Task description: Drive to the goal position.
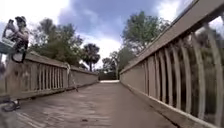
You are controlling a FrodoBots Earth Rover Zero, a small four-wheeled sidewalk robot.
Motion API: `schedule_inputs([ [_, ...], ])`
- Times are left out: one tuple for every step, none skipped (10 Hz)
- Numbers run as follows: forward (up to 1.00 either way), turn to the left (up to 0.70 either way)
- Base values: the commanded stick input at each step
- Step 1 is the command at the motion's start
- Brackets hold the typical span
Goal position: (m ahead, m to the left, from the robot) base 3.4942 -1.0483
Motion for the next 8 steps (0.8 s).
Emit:
schedule_inputs([
  [0.45, 0.00],
  [0.45, 0.00],
  [0.45, 0.00],
  [0.45, 0.00],
  [0.45, 0.00],
  [0.45, 0.00],
  [0.45, 0.00],
  [0.45, 0.00],
])
